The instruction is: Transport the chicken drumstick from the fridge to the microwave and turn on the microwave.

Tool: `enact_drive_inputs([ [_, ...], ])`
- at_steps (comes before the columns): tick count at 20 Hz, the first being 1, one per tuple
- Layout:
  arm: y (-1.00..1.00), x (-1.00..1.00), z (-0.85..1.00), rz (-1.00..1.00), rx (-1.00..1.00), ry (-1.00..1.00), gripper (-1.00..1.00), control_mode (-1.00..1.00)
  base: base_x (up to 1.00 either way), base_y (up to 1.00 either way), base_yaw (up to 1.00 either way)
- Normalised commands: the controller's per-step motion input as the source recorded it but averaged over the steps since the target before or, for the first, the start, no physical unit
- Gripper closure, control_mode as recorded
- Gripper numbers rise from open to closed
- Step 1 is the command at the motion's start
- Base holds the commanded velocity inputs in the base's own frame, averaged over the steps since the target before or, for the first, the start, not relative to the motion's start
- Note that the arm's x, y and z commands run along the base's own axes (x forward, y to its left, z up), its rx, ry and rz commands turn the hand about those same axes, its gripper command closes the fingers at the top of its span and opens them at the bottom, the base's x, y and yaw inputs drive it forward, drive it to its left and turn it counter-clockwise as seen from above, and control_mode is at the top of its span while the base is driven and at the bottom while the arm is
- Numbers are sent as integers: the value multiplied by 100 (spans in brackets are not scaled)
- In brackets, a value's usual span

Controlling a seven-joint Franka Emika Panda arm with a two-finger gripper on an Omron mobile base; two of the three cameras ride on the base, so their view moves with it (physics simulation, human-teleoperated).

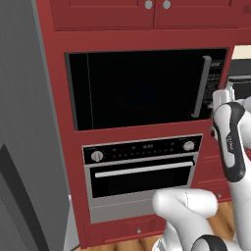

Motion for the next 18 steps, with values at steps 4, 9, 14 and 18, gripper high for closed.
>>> enact_drive_inputs([
  [4,-35,-31,4,27,9,-31,-100,-100,0,0,0],
  [9,-32,0,6,5,0,-20,-100,-100,0,0,0],
  [14,-36,0,11,1,2,-13,-100,-100,0,0,0],
  [18,-28,12,3,0,0,-7,-100,-100,0,0,0],
])
